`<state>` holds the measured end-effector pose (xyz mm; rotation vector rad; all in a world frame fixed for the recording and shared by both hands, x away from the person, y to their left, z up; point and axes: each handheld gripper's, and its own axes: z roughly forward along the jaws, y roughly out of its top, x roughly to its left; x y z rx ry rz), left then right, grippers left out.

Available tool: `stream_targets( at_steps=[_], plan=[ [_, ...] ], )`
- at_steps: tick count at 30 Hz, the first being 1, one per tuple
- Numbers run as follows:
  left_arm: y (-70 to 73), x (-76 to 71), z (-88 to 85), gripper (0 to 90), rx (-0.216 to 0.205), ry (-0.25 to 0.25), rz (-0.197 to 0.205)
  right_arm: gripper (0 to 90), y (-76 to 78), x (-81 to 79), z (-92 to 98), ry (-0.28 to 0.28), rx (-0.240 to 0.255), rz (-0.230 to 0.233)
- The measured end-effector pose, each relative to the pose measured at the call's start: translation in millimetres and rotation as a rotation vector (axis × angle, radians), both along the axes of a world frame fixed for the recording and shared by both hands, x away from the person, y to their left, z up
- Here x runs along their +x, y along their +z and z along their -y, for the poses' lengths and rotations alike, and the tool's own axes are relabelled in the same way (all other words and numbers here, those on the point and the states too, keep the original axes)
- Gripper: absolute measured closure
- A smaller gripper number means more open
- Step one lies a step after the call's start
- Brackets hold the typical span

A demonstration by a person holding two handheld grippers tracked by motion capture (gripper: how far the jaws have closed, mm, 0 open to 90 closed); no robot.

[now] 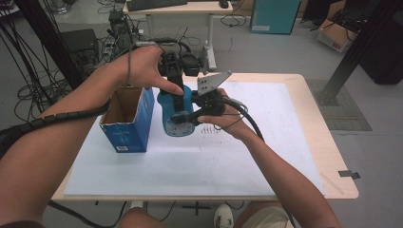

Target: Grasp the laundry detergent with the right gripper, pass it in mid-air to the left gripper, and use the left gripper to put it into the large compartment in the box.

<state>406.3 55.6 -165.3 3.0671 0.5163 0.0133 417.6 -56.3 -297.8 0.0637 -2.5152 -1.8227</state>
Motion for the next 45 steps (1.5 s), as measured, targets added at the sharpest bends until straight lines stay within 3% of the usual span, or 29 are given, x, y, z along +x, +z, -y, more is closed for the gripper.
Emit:
stream_targets(
  at_steps=[6, 7, 16, 24, 32, 45],
  plan=[
    [2.9, -0.3, 0.3, 35.9, 0.005, -0.002, -0.004, 34.9, -0.2, 1.4, 0.8, -0.016, 0.004, 0.032],
    [6.6, 3.9, -0.6, 35.9, 0.062, -0.068, -0.008, 32.4, -0.5, 1.4, 0.9, -0.018, 0.0, 0.029],
    [7.8, 5.6, -6.0, 35.9, 0.067, -0.034, 0.01, 8.1, -3.1, 5.6, 12.2, -0.08, -0.023, -0.036],
    [13.0, 10.2, -9.5, 35.9, 0.078, 0.009, 0.004, 3.4, -5.0, 3.8, 20.9, -0.152, -0.098, -0.022],
    [19.2, 17.8, -15.3, 35.9, 0.07, 0.091, -0.008, 2.9, -4.1, 5.8, 34.6, -0.195, -0.156, -0.059],
    [46.8, 29.6, -30.1, 35.9, 0.078, 0.29, 0.017, 4.9, 12.7, 6.1, 70.2, -0.29, -0.328, -0.012]
  ],
)
